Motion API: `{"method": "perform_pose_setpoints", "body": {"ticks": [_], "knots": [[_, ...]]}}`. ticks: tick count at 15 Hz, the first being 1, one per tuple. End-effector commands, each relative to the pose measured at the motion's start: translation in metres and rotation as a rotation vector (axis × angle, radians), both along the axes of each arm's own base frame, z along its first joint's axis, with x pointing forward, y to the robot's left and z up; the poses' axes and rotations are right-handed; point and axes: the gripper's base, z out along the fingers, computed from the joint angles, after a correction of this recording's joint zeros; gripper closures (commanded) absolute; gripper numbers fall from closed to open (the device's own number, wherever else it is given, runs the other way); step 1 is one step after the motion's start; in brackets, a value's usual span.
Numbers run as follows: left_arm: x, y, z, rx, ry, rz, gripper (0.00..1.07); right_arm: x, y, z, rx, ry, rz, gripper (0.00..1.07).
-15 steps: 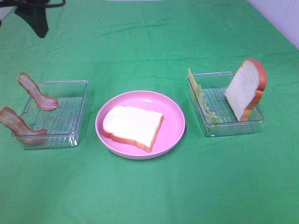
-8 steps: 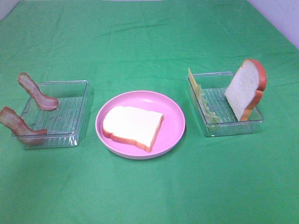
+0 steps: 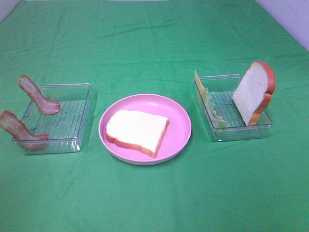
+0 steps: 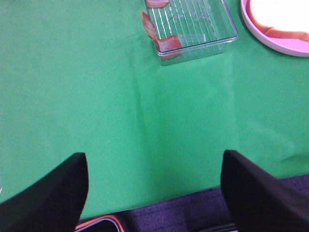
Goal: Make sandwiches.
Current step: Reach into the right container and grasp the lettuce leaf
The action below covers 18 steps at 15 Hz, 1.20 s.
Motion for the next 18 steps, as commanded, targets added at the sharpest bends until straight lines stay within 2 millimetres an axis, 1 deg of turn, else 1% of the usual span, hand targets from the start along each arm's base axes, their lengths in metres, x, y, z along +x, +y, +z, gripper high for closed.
{"method": "perform_pose_setpoints", "body": {"ticks": [1, 3, 5, 7, 8, 10, 12, 13, 14, 16, 17, 18], "knots": [[-0.026, 0.009, -0.014, -0.014, -0.045, 0.001, 0.35, 0.001, 0.000, 0.001, -0.003, -0.012, -0.010, 0.39], [-0.048, 0.016, -0.021, -0.058, -0.192, 0.000, 0.35, 0.011, -0.001, 0.011, 0.000, -0.016, -0.019, 0.39], [-0.061, 0.020, -0.029, -0.073, -0.326, -0.022, 0.35, 0.033, -0.002, 0.023, 0.019, -0.067, -0.035, 0.39], [-0.051, 0.016, -0.041, -0.031, -0.253, -0.054, 0.35, 0.066, -0.003, 0.030, 0.042, -0.054, -0.054, 0.39], [-0.050, 0.015, -0.039, -0.025, -0.267, -0.060, 0.35, 0.073, -0.003, 0.031, 0.043, -0.045, -0.057, 0.39], [-0.046, 0.013, -0.037, -0.037, -0.326, -0.070, 0.35, 0.109, -0.004, 0.040, 0.058, 0.033, -0.066, 0.39], [-0.040, 0.011, -0.041, -0.048, -0.347, -0.077, 0.35, 0.146, -0.003, 0.051, 0.073, 0.128, -0.065, 0.39], [-0.040, 0.010, -0.041, -0.051, -0.347, -0.078, 0.35, 0.182, -0.002, 0.057, 0.086, 0.222, -0.049, 0.39], [-0.041, 0.009, -0.041, -0.070, -0.340, -0.087, 0.35, 0.201, 0.000, 0.058, 0.105, 0.282, -0.038, 0.39], [-0.041, 0.007, -0.041, -0.089, -0.335, -0.097, 0.35, 0.235, 0.007, 0.055, 0.140, 0.391, 0.029, 0.39], [-0.041, 0.007, -0.041, -0.088, -0.335, -0.096, 0.35, 0.243, 0.008, 0.054, 0.143, 0.418, 0.056, 0.39], [-0.041, 0.007, -0.041, -0.086, -0.336, -0.095, 0.35, 0.256, 0.012, 0.052, 0.167, 0.462, 0.102, 0.39]]}}
